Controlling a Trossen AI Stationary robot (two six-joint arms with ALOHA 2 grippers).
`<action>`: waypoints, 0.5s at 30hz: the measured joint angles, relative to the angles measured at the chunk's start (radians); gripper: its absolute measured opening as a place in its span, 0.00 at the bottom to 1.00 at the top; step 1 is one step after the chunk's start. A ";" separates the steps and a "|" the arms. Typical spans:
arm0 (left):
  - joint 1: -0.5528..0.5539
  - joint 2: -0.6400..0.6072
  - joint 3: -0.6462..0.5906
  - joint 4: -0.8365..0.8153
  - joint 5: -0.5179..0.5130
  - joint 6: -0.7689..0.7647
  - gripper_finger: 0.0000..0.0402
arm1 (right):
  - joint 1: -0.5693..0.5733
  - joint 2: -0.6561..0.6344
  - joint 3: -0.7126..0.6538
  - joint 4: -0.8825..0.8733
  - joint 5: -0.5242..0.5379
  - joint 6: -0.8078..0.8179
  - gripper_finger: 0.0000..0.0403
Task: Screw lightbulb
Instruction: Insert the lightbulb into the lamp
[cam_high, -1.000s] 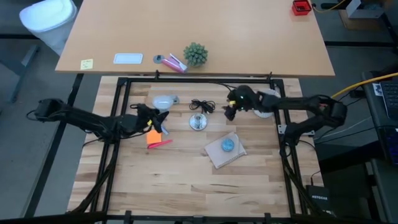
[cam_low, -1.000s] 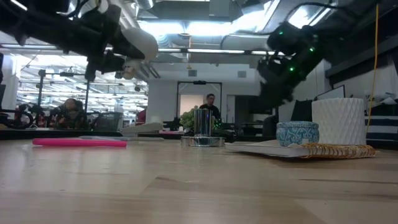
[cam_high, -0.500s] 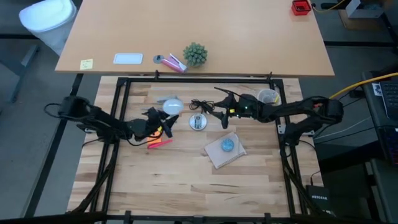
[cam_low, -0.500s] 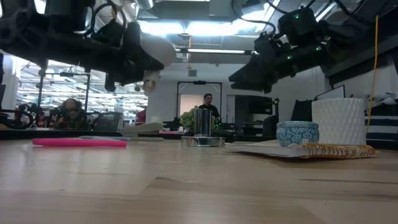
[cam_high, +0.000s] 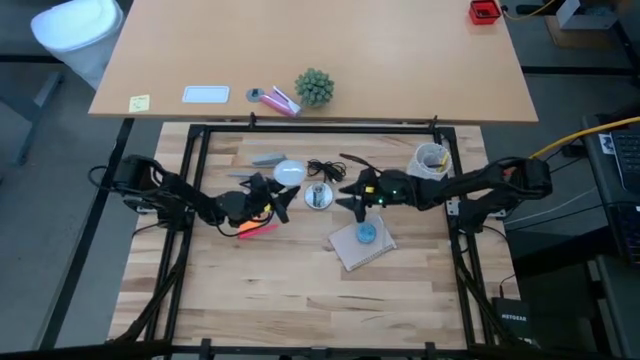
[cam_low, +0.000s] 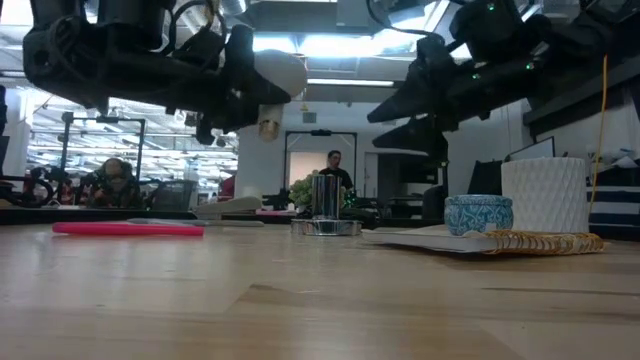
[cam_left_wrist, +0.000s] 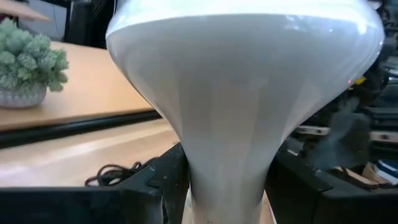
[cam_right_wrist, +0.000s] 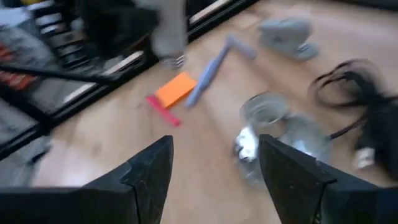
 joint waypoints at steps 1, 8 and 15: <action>0.000 0.000 0.003 -0.002 0.000 0.018 0.42 | -0.001 0.004 0.000 0.020 0.027 -0.033 0.59; 0.022 0.000 0.029 -0.007 0.004 0.137 0.42 | -0.009 0.017 0.001 0.204 0.260 -0.307 0.59; 0.067 0.036 0.040 -0.004 0.118 0.128 0.42 | -0.022 0.017 0.001 0.277 0.252 -0.356 0.59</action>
